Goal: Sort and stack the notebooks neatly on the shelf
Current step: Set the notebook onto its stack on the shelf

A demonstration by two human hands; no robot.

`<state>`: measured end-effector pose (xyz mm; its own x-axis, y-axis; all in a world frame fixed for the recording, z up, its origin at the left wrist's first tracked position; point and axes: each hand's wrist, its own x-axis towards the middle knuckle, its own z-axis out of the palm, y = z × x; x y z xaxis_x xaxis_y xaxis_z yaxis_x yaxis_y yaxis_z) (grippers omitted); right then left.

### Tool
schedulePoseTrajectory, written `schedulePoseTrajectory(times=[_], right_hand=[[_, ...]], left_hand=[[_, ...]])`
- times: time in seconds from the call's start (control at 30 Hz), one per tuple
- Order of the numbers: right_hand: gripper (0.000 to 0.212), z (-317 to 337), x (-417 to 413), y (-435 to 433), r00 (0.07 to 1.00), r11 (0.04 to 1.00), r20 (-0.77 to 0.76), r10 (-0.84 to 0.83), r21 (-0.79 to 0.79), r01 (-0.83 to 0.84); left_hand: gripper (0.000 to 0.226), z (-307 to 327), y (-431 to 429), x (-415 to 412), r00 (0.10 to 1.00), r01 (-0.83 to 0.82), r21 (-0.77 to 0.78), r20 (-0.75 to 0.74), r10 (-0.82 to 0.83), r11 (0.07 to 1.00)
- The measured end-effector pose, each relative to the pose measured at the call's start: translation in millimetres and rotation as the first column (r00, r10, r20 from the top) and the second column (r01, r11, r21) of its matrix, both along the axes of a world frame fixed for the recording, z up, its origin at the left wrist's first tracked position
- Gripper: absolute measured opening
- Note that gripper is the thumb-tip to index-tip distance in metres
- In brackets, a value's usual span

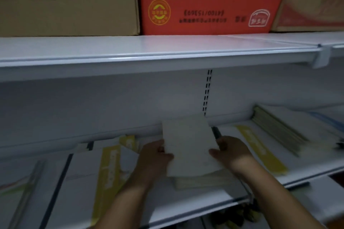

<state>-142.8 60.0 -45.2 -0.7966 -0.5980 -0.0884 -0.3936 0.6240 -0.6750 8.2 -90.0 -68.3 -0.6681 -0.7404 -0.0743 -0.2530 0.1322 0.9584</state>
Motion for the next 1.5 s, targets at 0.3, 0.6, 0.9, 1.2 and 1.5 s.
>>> schedulePoseTrajectory(times=[0.3, 0.6, 0.9, 1.2, 1.5], right_hand=[[0.059, -3, -13, -5, 0.973, 0.904, -0.197, 0.123, 0.427, -0.028], [0.026, -9, 129, -96, 0.831, 0.836, -0.096, 0.548, 0.101, -0.539], [0.041, -27, 171, -131, 0.823, 0.825, -0.069, 0.564, 0.081, -0.559], [0.037, -33, 155, -127, 0.841, 0.9, 0.34, 0.422, -0.273, -0.341], [0.021, 8, 60, -70, 0.947, 0.919, 0.196, 0.253, -0.353, -0.173]], left_hand=[[0.059, -4, 6, -15, 0.904, 0.134, -0.375, 0.425, 0.041, 0.917], [0.061, -4, -50, 118, 0.764, -0.231, -0.522, 0.425, 0.485, 0.821], [0.072, -9, -58, 178, 0.64, -0.366, -0.415, 0.537, 0.549, 0.833], [0.037, 8, -54, 176, 0.733, -0.635, -0.158, 0.188, 0.654, 0.757], [0.021, 32, -17, 83, 0.885, -0.37, 0.351, -0.148, 0.442, 0.86]])
